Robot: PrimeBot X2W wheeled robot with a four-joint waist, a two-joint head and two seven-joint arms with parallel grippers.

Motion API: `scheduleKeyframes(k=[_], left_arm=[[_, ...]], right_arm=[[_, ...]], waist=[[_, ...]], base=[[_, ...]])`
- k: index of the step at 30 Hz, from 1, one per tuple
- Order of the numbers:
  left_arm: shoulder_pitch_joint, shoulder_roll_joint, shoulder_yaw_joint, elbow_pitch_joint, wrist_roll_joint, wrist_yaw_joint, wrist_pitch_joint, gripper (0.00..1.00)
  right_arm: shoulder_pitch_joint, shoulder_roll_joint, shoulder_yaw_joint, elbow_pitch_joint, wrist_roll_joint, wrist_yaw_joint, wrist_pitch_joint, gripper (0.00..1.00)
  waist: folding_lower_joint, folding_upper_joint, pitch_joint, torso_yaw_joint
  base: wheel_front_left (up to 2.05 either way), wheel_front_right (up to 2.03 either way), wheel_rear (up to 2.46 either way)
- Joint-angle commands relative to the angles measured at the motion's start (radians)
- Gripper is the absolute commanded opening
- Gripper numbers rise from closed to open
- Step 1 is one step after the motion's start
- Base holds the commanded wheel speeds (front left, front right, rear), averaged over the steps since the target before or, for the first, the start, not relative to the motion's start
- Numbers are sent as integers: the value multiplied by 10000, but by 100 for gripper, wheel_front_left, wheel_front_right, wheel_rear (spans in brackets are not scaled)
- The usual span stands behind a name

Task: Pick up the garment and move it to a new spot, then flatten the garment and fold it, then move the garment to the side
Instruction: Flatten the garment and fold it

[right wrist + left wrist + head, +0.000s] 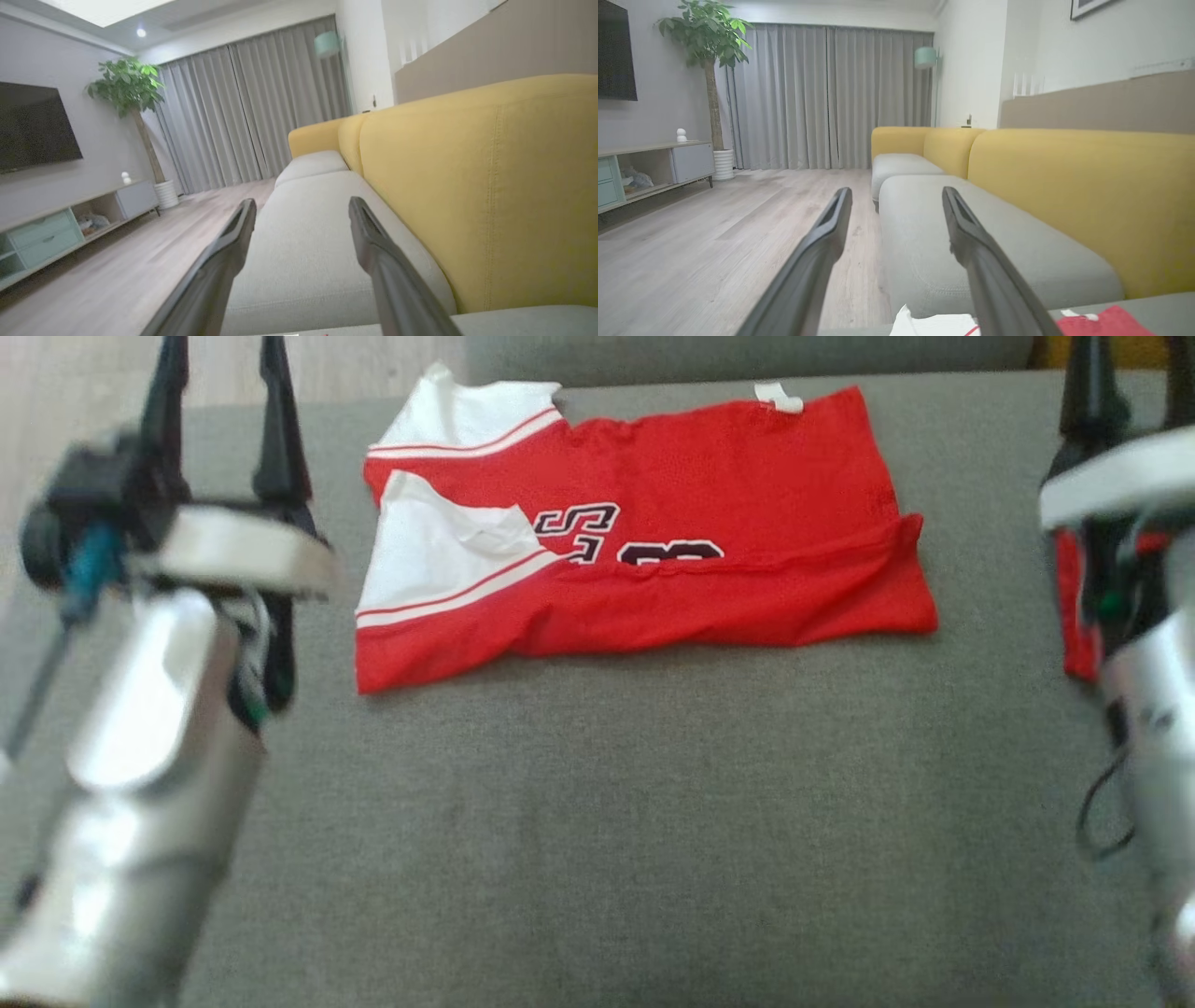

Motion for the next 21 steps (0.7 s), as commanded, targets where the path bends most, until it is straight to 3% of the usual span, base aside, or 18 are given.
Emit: scheduleKeyframes(k=[1,7,10,14,21], left_arm=[[258,224,540,-579,231,189,-56,100],[3192,-560,1435,-2514,1077,467,-58,100],[4332,-978,1660,-2792,1419,436,-59,100],[5137,-1374,2061,-2800,1709,245,-59,100],[4564,-1386,2229,-1487,1982,-232,-29,100]], right_arm=[[810,452,-229,-577,-435,65,-93,100],[4122,2209,-2098,-2975,-2526,65,-95,100],[5385,2390,-2322,-3572,-2808,65,-95,100],[6228,2408,-2073,-3942,-2287,65,-96,100],[6033,2411,-1690,-4370,-2267,65,-96,100]], waist=[[2,0,-172,105],[2,0,-421,190],[2,0,-476,223],[2,0,-411,192],[2,0,44,-87]], base=[[0,0,0],[0,0,0],[0,0,0],[0,0,0],[0,0,0]])
